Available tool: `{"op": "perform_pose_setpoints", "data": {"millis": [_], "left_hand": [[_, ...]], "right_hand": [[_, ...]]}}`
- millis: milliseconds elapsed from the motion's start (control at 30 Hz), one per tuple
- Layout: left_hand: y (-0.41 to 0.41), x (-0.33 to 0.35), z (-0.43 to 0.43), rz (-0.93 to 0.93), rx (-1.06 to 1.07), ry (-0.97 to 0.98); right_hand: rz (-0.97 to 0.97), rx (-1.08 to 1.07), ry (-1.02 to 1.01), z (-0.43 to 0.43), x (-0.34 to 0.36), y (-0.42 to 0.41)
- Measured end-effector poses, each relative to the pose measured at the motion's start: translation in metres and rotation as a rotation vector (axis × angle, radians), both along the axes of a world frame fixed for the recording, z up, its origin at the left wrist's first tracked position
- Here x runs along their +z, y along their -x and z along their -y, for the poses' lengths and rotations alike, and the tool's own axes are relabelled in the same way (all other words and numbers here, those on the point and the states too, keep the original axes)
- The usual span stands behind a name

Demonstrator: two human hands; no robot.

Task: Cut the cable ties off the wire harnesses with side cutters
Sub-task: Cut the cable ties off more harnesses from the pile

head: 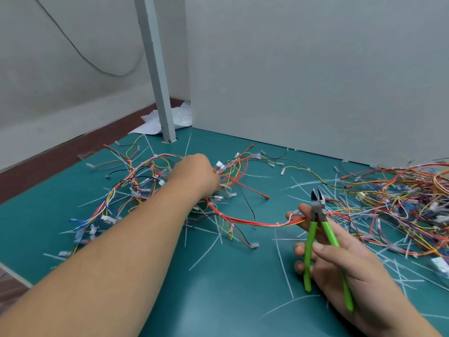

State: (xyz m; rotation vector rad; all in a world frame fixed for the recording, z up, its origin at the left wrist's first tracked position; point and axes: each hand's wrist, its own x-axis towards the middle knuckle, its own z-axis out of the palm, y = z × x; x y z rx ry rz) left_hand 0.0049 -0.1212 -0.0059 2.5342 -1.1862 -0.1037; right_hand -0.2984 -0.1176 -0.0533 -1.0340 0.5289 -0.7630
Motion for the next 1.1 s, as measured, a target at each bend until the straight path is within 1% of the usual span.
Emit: {"op": "perform_pose_setpoints", "data": {"millis": [67, 100, 133, 233, 267, 300, 333, 367, 400, 467, 567, 633, 667, 733, 833, 867, 1000, 1033, 1100], "left_hand": [[0.003, -0.007, -0.003, 0.03, 0.03, 0.347], [0.005, -0.009, -0.003, 0.073, 0.055, 0.479], [0.005, -0.01, -0.003, 0.108, 0.069, 0.505], [0.004, -0.012, 0.001, 0.047, 0.1, 0.297], [0.003, -0.012, 0.0, 0.044, 0.098, 0.322], [0.003, -0.012, -0.001, 0.077, 0.085, 0.409], [0.001, -0.012, -0.002, 0.139, 0.066, 0.505], [0.0, -0.011, -0.001, 0.191, 0.051, 0.535], [-0.002, -0.011, -0.001, 0.207, 0.043, 0.493], [-0.006, -0.009, 0.004, 0.151, 0.077, 0.322], [-0.012, -0.004, 0.005, 0.086, 0.125, 0.194], [-0.012, -0.004, 0.006, 0.072, 0.135, 0.027], [-0.011, -0.004, 0.007, 0.077, 0.138, -0.022], [-0.007, -0.002, 0.008, 0.106, 0.143, -0.005], [0.0, 0.0, 0.006, 0.283, 0.079, 0.174], [0.001, 0.001, 0.005, 0.287, 0.058, 0.231], [0.001, -0.003, 0.007, 0.103, 0.027, 0.348], [0.002, -0.003, 0.007, 0.076, 0.023, 0.34], [0.002, 0.0, 0.005, 0.014, 0.028, 0.258]], "right_hand": [[-0.003, 0.002, 0.01, 0.001, -0.001, 0.0], [-0.001, 0.006, 0.017, 0.001, -0.001, 0.0], [0.002, 0.01, 0.023, 0.001, -0.001, 0.0], [0.008, 0.016, 0.024, 0.002, -0.002, 0.001], [0.01, 0.021, 0.027, 0.003, -0.003, 0.001], [0.012, 0.024, 0.031, 0.002, -0.003, 0.001], [0.013, 0.022, 0.032, 0.002, -0.003, 0.001], [0.016, 0.021, 0.032, 0.002, -0.003, 0.001], [0.016, 0.022, 0.033, 0.003, -0.003, 0.001], [0.014, 0.033, 0.039, 0.003, -0.003, 0.002], [0.01, 0.037, 0.046, 0.003, -0.003, 0.002], [0.006, 0.03, 0.056, 0.002, -0.004, 0.002], [0.004, 0.03, 0.061, 0.003, -0.004, 0.002], [0.003, 0.034, 0.066, 0.003, -0.004, 0.002], [0.006, 0.036, 0.062, 0.003, -0.004, 0.002], [0.007, 0.037, 0.062, 0.003, -0.004, 0.002], [0.007, 0.035, 0.06, 0.003, -0.005, 0.003], [0.006, 0.034, 0.062, 0.003, -0.005, 0.002], [0.009, 0.031, 0.061, 0.003, -0.005, 0.002]]}}
